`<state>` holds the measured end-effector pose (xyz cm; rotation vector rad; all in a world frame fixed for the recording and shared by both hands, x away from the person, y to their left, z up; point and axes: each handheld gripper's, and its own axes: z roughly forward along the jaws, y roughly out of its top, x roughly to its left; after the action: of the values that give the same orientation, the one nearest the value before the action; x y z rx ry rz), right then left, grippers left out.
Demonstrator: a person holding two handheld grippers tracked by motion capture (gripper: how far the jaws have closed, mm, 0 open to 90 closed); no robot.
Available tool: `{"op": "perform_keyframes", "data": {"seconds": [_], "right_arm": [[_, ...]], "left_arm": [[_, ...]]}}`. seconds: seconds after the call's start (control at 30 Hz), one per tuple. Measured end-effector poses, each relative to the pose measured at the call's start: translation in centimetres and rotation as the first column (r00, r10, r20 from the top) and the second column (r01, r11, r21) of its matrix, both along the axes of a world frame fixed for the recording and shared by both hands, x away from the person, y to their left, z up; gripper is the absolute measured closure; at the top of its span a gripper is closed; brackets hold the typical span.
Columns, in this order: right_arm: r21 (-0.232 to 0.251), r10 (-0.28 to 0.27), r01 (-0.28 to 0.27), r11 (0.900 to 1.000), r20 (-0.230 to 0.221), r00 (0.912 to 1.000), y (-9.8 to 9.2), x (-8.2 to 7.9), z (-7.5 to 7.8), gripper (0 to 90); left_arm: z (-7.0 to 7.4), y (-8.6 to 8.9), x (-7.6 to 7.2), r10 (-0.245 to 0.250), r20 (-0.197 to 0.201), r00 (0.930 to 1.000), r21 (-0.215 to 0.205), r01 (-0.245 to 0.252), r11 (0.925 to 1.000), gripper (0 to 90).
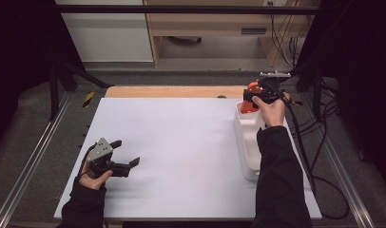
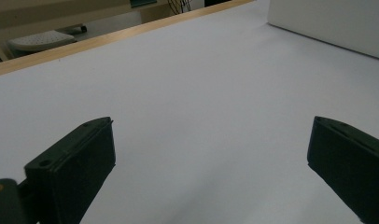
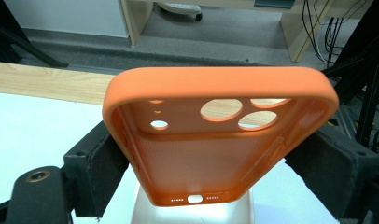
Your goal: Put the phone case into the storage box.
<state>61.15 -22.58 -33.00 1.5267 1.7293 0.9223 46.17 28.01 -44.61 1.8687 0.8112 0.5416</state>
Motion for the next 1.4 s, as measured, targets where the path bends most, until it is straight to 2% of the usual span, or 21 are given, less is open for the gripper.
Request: {"op": "perform_keyframes", "data": {"seconds": [0.43,1.03,1.4], "right_arm": [[-0.017,-0.018,0.017,1.0,-0.032,0.9993,0.9,1.2,-1.8,15.6],[-0.029,-0.047,0.046,0.999,-0.069,0.9965,0.9,2.1,-3.6,15.5],[-0.037,-0.04,0.036,0.999,-0.093,0.9949,1.1,2.6,-4.6,15.5]], "left_arm": [[-0.1,-0.1,0.0,-0.001,0.0,1.0,0.01,0.001,1.0,0.5],[-0.2,-0.2,0.1,-0.01,0.0,1.0,0.019,0.01,0.9998,0.5],[-0.3,-0.3,0.1,-0.01,0.002,1.0,0.029,0.01,0.9995,0.5]]}}
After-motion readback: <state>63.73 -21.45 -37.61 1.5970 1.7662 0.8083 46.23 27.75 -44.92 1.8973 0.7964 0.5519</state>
